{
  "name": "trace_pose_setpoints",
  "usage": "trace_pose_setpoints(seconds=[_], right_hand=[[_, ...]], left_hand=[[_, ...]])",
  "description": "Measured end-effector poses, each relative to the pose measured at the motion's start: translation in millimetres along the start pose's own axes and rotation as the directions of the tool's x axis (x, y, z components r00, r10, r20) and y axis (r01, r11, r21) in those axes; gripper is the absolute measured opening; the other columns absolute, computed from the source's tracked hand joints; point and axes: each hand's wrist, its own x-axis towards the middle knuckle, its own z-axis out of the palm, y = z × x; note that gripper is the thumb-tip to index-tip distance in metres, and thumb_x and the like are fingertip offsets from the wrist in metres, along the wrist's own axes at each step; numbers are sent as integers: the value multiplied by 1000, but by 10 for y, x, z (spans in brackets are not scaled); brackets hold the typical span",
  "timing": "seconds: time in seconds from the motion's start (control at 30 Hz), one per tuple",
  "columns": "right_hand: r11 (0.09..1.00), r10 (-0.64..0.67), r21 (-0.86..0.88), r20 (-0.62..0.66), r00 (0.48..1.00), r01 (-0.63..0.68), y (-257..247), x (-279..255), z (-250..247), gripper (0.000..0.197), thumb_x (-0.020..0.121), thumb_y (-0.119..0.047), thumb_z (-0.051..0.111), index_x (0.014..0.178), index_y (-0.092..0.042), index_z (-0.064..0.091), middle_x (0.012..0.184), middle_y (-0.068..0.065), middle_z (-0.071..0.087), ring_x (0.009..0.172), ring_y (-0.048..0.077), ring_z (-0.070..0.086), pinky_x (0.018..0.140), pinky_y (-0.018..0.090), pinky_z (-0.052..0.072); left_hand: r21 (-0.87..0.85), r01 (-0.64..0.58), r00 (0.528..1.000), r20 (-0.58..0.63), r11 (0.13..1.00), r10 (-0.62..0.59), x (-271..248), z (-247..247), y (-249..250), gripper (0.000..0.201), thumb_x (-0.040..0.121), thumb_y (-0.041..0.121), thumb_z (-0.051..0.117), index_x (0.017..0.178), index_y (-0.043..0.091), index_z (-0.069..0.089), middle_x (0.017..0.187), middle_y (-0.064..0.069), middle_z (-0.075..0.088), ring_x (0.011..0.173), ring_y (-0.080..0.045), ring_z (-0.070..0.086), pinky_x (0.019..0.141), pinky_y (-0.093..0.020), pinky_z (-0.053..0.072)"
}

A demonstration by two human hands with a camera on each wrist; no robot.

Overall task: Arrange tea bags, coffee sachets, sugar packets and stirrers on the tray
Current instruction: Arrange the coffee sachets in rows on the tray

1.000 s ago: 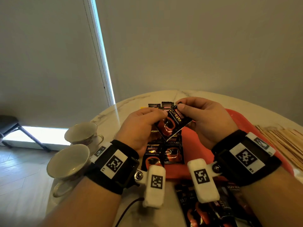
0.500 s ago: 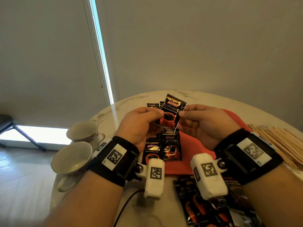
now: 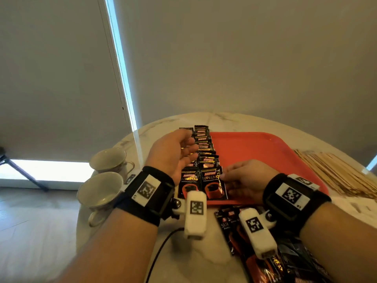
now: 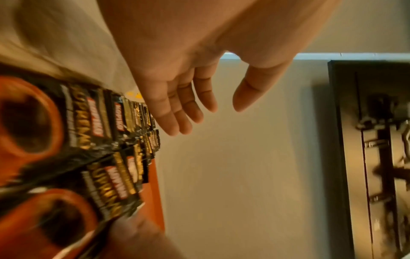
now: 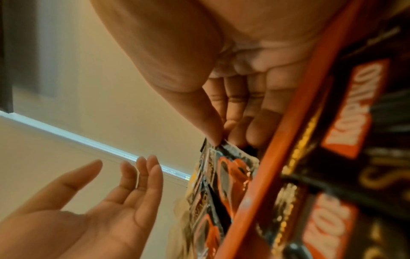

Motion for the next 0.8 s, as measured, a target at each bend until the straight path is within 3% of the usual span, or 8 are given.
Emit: trace_pose_setpoints(seconds=[0.1, 0.23, 0.37, 0.43, 0.53, 0.67, 0.8], right_hand=[[1000, -6, -10, 0, 1000, 6, 12, 38, -2, 5, 87, 4, 72, 91, 1, 72, 77, 15, 73, 63, 22, 67, 61, 35, 57], [999, -19, 27, -27, 999, 19, 33, 25, -19, 22, 84, -4, 78, 102, 7, 71, 97, 23, 75, 80, 30, 70, 77, 43, 60], [995, -37, 93, -74, 997, 44, 56, -27, -65, 20, 89, -13, 76, 103, 0, 69, 94, 17, 75, 77, 25, 70, 69, 37, 60], [991, -42, 119, -99, 994, 53, 68, -45, -86, 20, 91, -14, 74, 106, -4, 67, 100, 16, 75, 83, 25, 72, 70, 37, 57], [991, -18, 134, -75, 997, 28, 67, -67, -52, 22, 93, -16, 71, 112, -5, 65, 103, 17, 75, 90, 28, 75, 71, 36, 56], [996, -12, 91, -43, 999, 16, 65, -114, 12, 21, 95, -19, 68, 110, -4, 68, 95, 15, 78, 82, 25, 75, 72, 36, 56], [996, -6, 86, -54, 999, 10, 10, -118, -13, 32, 96, -27, 68, 117, -3, 67, 107, 15, 75, 98, 28, 72, 83, 41, 57]], left_hand=[[97, -5, 999, 35, 995, 2, -82, -91, -80, 9, 97, 12, 67, 105, 9, 69, 84, -4, 69, 82, -21, 69, 78, -35, 62], [232, -13, 996, 87, 973, -8, -196, -225, -179, 7, 97, 12, 68, 102, 10, 71, 94, -6, 73, 93, -23, 71, 84, -37, 61], [355, 4, 994, 100, 935, -42, -286, -286, -257, 9, 94, 15, 73, 102, 11, 73, 114, -11, 75, 108, -28, 71, 87, -38, 61], [400, 17, 993, 99, 916, -62, -338, -282, -284, 11, 94, 16, 73, 104, 11, 73, 117, -13, 75, 110, -27, 71, 88, -37, 62], [458, 12, 993, 99, 889, -64, -390, -258, -291, 12, 95, 17, 72, 104, 9, 71, 118, -16, 73, 111, -29, 71, 83, -32, 63], [475, 42, 994, 69, 879, -85, -410, -233, -281, 13, 95, 15, 73, 106, 8, 71, 119, -17, 72, 113, -29, 70, 69, -24, 60], [477, 77, 993, 39, 875, -108, -398, -229, -274, 14, 94, 13, 74, 107, 7, 70, 116, -17, 73, 110, -31, 72, 71, -27, 61]])
